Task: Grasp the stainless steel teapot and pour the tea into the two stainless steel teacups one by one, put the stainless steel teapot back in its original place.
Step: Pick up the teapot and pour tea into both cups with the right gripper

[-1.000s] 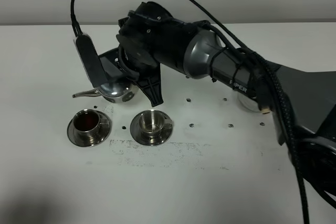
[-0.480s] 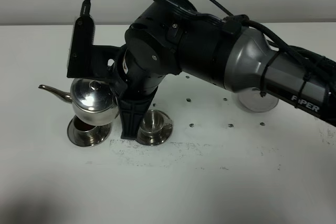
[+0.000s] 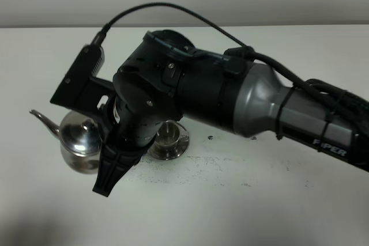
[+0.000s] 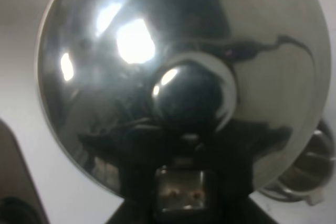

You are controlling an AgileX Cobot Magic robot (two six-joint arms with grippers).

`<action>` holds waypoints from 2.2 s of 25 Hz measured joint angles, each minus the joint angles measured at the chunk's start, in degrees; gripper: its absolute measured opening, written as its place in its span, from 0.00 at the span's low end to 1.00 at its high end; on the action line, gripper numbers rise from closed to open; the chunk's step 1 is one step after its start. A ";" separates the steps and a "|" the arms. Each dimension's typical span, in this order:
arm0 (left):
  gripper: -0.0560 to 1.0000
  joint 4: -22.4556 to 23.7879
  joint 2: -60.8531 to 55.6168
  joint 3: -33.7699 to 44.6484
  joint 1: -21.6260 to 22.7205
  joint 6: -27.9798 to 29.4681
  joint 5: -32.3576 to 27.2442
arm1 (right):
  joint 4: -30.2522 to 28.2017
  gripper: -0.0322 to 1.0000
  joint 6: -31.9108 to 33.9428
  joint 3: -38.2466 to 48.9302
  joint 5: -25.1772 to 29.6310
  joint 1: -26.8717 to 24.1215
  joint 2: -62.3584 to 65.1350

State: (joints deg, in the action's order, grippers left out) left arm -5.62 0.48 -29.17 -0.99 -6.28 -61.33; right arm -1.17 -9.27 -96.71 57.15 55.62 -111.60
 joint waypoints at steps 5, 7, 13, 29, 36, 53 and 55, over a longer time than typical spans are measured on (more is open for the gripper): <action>0.61 0.00 0.00 0.00 0.00 0.05 0.00 | 1.70 0.20 0.37 2.82 -0.93 0.00 -3.38; 0.61 0.00 0.00 0.00 0.00 0.05 0.00 | 2.04 0.20 0.37 3.53 -1.96 -0.05 -4.38; 0.61 0.00 0.00 0.00 0.00 0.05 0.00 | 2.19 0.20 0.37 3.79 -4.05 -0.12 -7.46; 0.61 0.00 0.00 0.00 0.00 0.04 0.00 | 0.34 0.20 -1.28 3.91 -1.44 -3.70 -4.39; 0.61 0.00 0.00 0.00 0.00 0.04 0.00 | -0.54 0.20 -20.11 3.91 1.88 -17.86 1.08; 0.61 0.00 0.00 0.00 0.00 0.04 0.00 | -8.01 0.20 -64.89 3.91 -3.29 -26.08 -4.16; 0.61 0.00 0.00 0.00 0.00 0.04 0.00 | -10.26 0.20 -65.87 3.91 -3.65 -25.63 -4.16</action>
State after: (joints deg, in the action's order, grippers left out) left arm -5.62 0.48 -29.17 -0.99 -6.23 -61.33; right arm -11.43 -75.14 -92.80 53.50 29.99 -115.76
